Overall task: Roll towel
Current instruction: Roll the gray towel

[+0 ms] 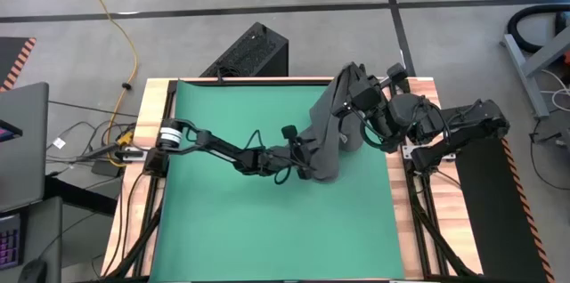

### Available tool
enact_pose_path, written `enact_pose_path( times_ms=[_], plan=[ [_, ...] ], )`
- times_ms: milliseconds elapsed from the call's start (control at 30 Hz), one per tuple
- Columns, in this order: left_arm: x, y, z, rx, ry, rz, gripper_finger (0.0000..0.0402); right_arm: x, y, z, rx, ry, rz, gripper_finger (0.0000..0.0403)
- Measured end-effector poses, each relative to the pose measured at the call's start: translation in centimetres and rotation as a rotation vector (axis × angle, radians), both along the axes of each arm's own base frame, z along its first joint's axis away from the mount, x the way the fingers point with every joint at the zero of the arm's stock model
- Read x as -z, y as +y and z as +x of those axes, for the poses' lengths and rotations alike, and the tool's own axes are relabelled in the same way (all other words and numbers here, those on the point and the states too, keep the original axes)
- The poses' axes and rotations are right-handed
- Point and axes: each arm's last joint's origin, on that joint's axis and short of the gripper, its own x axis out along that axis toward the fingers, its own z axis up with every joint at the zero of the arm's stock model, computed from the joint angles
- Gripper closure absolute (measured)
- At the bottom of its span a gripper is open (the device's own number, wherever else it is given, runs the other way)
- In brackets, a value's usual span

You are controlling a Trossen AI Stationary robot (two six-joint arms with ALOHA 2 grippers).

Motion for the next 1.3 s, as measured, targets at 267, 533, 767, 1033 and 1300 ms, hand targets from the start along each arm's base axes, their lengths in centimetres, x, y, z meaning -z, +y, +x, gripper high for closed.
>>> enact_pose_path(
  times_ms=[267, 533, 767, 1033, 1300],
  plan=[
    [1.4, 0.2, 0.5, -0.058, 0.025, 0.03, 0.0272, 0.0, 0.0, 0.0, 0.0, -0.002, 0.001, 0.0403],
    [1.4, 0.9, 0.6, -0.039, -0.008, -0.025, 0.0272, 0.0, 0.0, 0.0, 0.001, -0.007, 0.002, 0.0403],
    [1.4, 0.8, 0.6, -0.013, -0.016, -0.048, 0.0272, -0.1, -0.2, 0.0, 0.0, -0.008, 0.0, 0.0403],
    [1.5, 1.2, 0.6, -0.04, -0.003, -0.043, 0.0272, -0.5, -0.6, 0.2, -0.037, -0.07, 0.002, 0.0403],
    [1.4, 2.4, 0.5, -0.103, -0.019, -0.03, 0.0272, -0.7, -0.6, 0.2, -0.073, -0.102, -0.001, 0.0403]
  ],
)
